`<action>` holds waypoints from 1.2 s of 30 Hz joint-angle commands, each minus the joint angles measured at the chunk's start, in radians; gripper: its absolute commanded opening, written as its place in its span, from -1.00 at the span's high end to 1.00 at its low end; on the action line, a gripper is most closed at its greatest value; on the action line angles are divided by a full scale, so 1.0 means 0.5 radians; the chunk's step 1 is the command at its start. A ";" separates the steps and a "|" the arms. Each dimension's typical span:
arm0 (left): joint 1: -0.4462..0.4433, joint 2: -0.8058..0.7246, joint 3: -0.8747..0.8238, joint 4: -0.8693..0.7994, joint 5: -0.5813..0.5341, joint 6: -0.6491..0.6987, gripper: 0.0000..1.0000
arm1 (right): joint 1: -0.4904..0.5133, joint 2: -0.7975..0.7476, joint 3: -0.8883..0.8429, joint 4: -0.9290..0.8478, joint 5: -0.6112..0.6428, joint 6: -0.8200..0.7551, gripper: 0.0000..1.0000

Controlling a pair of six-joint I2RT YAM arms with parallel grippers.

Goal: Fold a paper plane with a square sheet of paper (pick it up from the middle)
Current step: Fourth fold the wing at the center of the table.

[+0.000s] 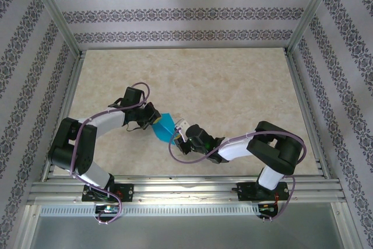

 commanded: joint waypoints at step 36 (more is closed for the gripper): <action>-0.008 -0.358 -0.046 -0.292 -0.335 0.108 -0.04 | 0.067 0.149 0.134 -0.047 0.061 0.278 0.93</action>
